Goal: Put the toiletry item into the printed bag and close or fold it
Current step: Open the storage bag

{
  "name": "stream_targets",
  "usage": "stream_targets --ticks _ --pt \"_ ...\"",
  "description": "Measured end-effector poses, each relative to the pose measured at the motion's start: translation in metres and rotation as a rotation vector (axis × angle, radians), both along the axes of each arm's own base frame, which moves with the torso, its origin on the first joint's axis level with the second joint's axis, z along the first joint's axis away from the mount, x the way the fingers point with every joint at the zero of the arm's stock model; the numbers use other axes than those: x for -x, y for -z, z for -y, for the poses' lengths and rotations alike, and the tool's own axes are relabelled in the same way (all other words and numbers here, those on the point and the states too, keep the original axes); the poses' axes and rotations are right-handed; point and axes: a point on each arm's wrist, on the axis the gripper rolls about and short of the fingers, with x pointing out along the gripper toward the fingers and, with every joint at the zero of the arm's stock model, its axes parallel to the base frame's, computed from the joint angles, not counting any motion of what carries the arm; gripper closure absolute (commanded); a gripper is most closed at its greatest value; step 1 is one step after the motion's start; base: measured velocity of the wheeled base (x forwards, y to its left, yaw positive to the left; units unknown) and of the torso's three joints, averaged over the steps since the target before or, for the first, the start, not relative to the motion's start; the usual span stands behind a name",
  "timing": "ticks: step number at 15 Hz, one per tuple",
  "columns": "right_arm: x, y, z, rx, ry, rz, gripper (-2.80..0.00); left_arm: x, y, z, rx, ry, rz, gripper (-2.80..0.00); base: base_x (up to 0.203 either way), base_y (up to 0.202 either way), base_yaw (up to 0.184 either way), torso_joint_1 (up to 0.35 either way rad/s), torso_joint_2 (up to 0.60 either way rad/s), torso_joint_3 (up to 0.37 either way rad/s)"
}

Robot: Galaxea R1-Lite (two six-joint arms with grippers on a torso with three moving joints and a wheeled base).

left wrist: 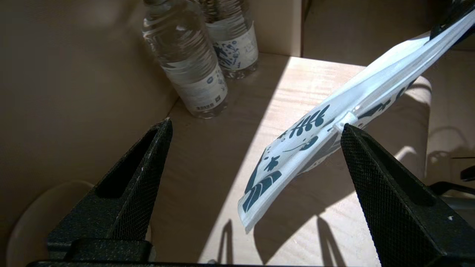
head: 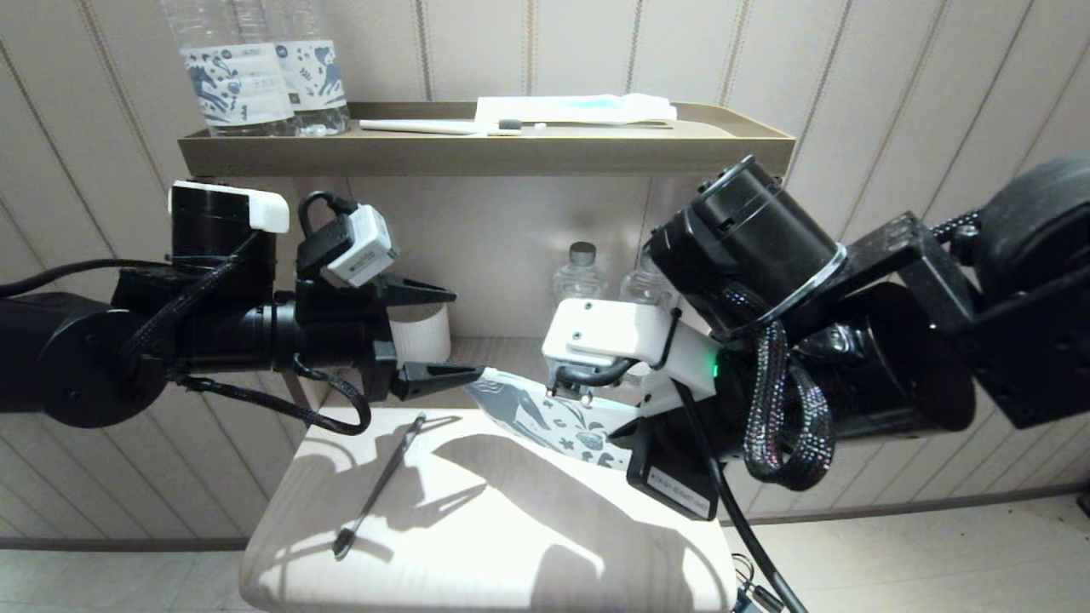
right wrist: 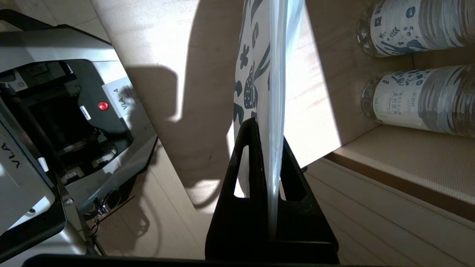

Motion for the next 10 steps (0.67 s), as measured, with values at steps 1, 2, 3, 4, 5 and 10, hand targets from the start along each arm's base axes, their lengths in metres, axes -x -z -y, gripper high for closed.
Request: stream_targets --ticks 1,2,3,4,5,10 --pt "-0.001 0.0 0.001 -0.001 0.004 -0.001 0.0 0.001 0.001 -0.001 -0.002 -0.003 -0.001 -2.8 0.0 0.0 0.0 0.0 0.0 0.0" --pt "-0.001 0.0 0.001 -0.003 0.002 -0.003 0.0 0.002 0.001 -0.001 -0.002 -0.004 -0.001 -2.8 0.0 0.0 0.0 0.0 0.0 0.0" --pt "-0.001 0.0 0.001 -0.006 -0.003 -0.008 0.0 0.002 0.001 -0.001 -0.002 -0.002 -0.005 -2.8 0.0 0.0 0.0 0.0 0.0 0.0" --pt "-0.001 0.0 0.0 -0.011 -0.012 -0.015 0.0 0.002 0.002 -0.001 -0.002 0.001 -0.009 -2.8 0.0 0.0 0.0 0.0 0.0 0.0" --pt "-0.001 0.001 0.0 -0.017 -0.017 -0.022 0.0 0.003 0.004 0.0 -0.003 0.008 -0.018 -2.8 0.0 0.0 0.0 0.0 0.0 0.0" --pt "-0.003 0.001 -0.002 -0.034 -0.027 -0.036 0.0 0.01 0.012 0.009 -0.017 0.063 -0.076 -2.8 0.0 0.0 0.0 0.0 0.0 0.0"
